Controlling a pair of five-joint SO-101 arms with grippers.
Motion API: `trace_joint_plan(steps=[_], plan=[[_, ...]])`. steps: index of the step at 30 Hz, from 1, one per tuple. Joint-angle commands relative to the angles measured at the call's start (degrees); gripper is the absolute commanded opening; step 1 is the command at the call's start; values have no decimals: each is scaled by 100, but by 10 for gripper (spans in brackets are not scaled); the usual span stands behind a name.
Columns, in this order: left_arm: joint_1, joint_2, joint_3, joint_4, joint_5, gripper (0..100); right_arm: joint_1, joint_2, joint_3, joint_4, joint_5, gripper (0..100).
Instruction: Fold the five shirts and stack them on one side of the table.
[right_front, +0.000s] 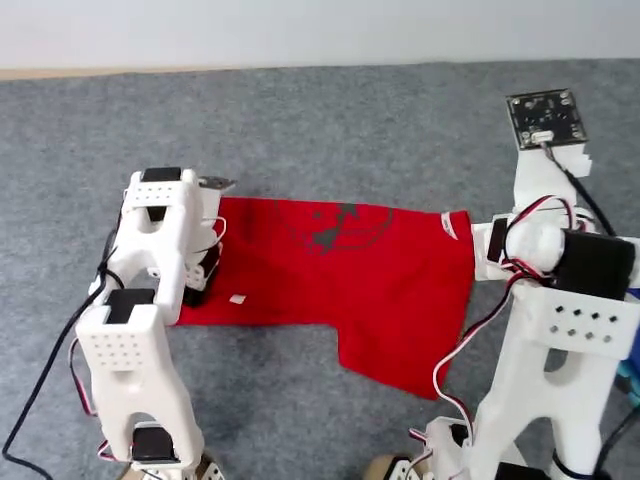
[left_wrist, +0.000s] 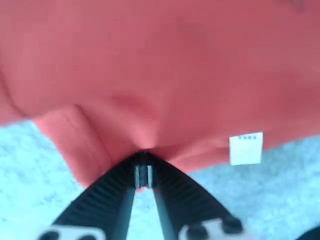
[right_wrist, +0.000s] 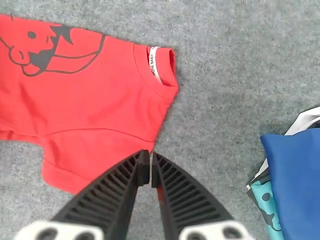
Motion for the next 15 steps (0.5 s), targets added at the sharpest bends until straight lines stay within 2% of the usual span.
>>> trace_joint_plan(steps=[1, 15], plan=[[53, -501, 365, 114, -62, 2, 40, -84, 123, 136, 79, 9], [255, -2725, 602, 255, -273, 2, 13, -127, 404, -22, 79, 9]])
